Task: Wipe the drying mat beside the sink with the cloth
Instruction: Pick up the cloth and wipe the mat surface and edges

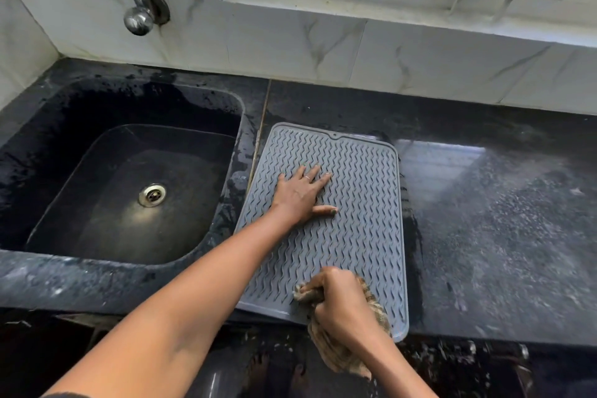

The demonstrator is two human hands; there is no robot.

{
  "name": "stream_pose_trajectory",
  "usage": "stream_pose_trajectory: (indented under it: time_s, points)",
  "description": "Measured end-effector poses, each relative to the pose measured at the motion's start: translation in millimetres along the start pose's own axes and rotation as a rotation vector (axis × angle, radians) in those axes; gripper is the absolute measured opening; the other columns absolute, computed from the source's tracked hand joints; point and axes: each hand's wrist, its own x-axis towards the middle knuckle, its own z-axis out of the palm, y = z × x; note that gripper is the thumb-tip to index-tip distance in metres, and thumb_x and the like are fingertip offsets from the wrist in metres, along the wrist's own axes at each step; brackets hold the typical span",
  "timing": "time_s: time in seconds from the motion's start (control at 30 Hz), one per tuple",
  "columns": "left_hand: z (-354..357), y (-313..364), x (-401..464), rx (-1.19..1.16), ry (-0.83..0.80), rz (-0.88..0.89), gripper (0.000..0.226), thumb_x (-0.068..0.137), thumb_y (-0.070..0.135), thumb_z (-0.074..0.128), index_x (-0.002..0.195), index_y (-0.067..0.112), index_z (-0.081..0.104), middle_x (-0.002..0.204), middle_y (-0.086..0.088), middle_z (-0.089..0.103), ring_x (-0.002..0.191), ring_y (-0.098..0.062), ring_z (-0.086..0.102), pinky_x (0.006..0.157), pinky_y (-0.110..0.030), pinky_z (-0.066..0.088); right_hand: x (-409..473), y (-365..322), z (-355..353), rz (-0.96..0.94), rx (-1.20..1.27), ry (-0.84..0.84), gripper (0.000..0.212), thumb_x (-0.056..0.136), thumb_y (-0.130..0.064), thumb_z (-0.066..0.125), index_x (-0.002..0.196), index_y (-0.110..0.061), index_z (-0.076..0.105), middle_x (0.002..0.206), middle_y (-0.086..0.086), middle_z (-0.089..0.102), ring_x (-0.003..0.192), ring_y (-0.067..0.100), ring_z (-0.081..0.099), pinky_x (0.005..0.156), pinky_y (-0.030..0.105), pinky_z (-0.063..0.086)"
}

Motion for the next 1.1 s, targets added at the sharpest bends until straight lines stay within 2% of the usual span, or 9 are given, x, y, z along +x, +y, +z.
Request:
stream_pose_trajectory:
  time_s: [0.1, 0.27, 0.33, 0.43, 0.53, 0.63, 0.77, 0.97, 1.1]
  points:
    - [0, 1, -3, -0.003, 0.019, -0.005, 0.078, 0.088, 0.066, 0.039, 0.151, 0.034, 0.005, 0.161, 0.002, 0.005, 0.147, -0.025, 0.009, 0.112, -0.055, 0.023, -4, -3, -1, 0.021, -0.034, -0.123, 0.019, 0.069, 0.004, 0.060, 0.080, -0.005, 0.072, 0.086, 0.010, 0.073, 0.084, 0.022, 0.068, 0.073, 0.036, 0.058]
    - [-3, 4, -7, -0.024, 0.043, -0.003, 0.078, 0.085, 0.072, 0.034, 0.150, 0.033, 0.015, 0.159, 0.001, 0.017, 0.144, -0.025, 0.018, 0.108, -0.053, 0.029, 22, -11, -43, 0.085, 0.095, -0.387, 0.018, 0.068, 0.000, 0.071, 0.067, -0.017, 0.074, 0.069, -0.002, 0.071, 0.062, 0.004, 0.061, 0.053, 0.013, 0.047]
    - [-6, 0, -4, -0.092, 0.147, -0.009, 0.066, 0.086, 0.068, 0.036, 0.142, 0.033, 0.034, 0.150, 0.000, 0.035, 0.135, -0.022, 0.034, 0.098, -0.045, 0.038, 40, -14, -68, 0.127, 0.290, -0.318, 0.021, 0.072, 0.000, 0.073, 0.065, -0.019, 0.073, 0.062, -0.009, 0.070, 0.057, 0.001, 0.060, 0.055, 0.014, 0.047]
    - [-18, -16, 16, -0.222, 0.327, -0.052, 0.045, 0.094, 0.053, 0.040, 0.130, 0.029, 0.051, 0.139, 0.000, 0.049, 0.125, -0.020, 0.044, 0.091, -0.037, 0.045, 86, -18, -98, 0.119, 0.433, -0.033, 0.035, 0.076, 0.006, 0.067, 0.062, -0.025, 0.072, 0.056, -0.013, 0.069, 0.058, 0.000, 0.063, 0.055, 0.014, 0.048]
    - [-30, -41, 48, -0.291, 0.373, -0.101, 0.033, 0.098, 0.033, 0.043, 0.128, 0.027, 0.055, 0.136, 0.002, 0.052, 0.124, -0.020, 0.044, 0.094, -0.037, 0.046, 148, -25, -114, 0.118, 0.393, 0.264, 0.021, 0.078, 0.001, 0.067, 0.079, -0.018, 0.076, 0.073, -0.001, 0.072, 0.076, 0.015, 0.065, 0.063, 0.022, 0.045]
    - [-39, -64, 84, -0.356, 0.352, -0.121, 0.032, 0.097, 0.024, 0.044, 0.124, 0.029, 0.060, 0.131, 0.006, 0.055, 0.120, -0.020, 0.044, 0.095, -0.033, 0.043, 210, -32, -116, 0.099, 0.253, 0.455, 0.025, 0.080, 0.001, 0.059, 0.094, -0.012, 0.075, 0.095, 0.011, 0.075, 0.091, 0.024, 0.065, 0.068, 0.021, 0.039]
    - [-46, -83, 115, -0.388, 0.298, -0.127, 0.027, 0.096, 0.022, 0.051, 0.116, 0.031, 0.066, 0.124, 0.006, 0.060, 0.114, -0.021, 0.048, 0.091, -0.033, 0.046, 263, -35, -98, 0.014, 0.067, 0.418, 0.034, 0.082, 0.002, 0.052, 0.108, -0.008, 0.071, 0.114, 0.016, 0.066, 0.106, 0.032, 0.058, 0.088, 0.029, 0.044]
    - [-53, -94, 133, -0.486, 0.342, -0.205, 0.014, 0.088, 0.019, 0.065, 0.098, 0.025, 0.072, 0.107, -0.001, 0.065, 0.107, -0.026, 0.052, 0.088, -0.035, 0.045, 271, -26, -70, -0.093, -0.036, 0.450, 0.032, 0.081, 0.005, 0.055, 0.106, -0.007, 0.070, 0.100, 0.010, 0.064, 0.098, 0.028, 0.047, 0.086, 0.041, 0.046]
    - [-50, -93, 135, -0.484, 0.361, -0.220, 0.007, 0.086, 0.020, 0.066, 0.091, 0.023, 0.071, 0.101, -0.001, 0.063, 0.105, -0.025, 0.052, 0.079, -0.033, 0.043, 259, -13, -65, -0.148, -0.095, 0.336, 0.035, 0.080, 0.006, 0.055, 0.108, -0.010, 0.069, 0.105, 0.007, 0.063, 0.098, 0.019, 0.047, 0.082, 0.023, 0.042]
